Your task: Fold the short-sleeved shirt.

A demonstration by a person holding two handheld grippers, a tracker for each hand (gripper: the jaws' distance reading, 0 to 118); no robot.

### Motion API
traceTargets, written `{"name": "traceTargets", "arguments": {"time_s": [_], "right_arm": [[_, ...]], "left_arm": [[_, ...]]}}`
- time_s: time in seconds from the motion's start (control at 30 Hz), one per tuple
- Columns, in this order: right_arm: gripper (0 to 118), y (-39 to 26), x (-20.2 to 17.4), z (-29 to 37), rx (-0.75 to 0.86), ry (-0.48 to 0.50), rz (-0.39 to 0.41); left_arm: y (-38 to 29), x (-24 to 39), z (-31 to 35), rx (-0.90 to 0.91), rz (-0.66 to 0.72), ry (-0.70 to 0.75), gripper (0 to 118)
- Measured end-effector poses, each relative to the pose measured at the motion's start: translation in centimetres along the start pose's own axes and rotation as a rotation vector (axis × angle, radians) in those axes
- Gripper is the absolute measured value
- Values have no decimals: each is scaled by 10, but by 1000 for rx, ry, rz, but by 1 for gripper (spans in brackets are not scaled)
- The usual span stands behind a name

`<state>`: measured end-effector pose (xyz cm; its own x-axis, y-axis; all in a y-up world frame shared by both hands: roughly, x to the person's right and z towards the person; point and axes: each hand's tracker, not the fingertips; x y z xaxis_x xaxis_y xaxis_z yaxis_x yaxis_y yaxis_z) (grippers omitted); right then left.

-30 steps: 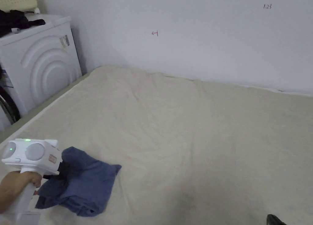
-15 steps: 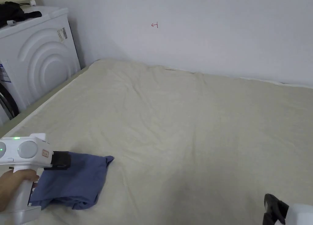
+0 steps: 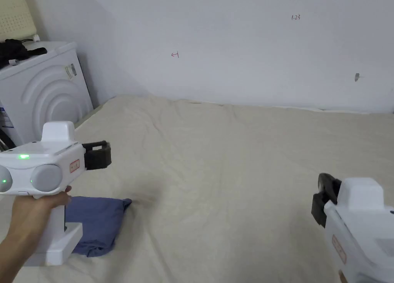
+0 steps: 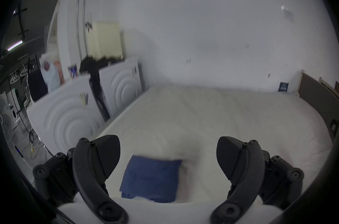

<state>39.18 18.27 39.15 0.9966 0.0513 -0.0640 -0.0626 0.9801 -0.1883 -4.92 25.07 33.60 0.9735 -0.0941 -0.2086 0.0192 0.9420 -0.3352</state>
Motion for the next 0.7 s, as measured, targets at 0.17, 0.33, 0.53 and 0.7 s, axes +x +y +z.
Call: {"name": "traceTargets", "arguments": {"time_s": [0.17,0.33,0.53,0.7], "right_arm": [[2,28,22,27,88,-46,26],[2,41,44,51,152,-93,74],[2,43,73,76,187,-151,90],[2,40,94,90,193,-191,85]], "left_arm": [[9,57,57,224,32,-41,111],[-2,108,77,313,75,-119,110],[-28,172,99,389,41,-162,102],[-54,205,107,420,38,-220,50]]}}
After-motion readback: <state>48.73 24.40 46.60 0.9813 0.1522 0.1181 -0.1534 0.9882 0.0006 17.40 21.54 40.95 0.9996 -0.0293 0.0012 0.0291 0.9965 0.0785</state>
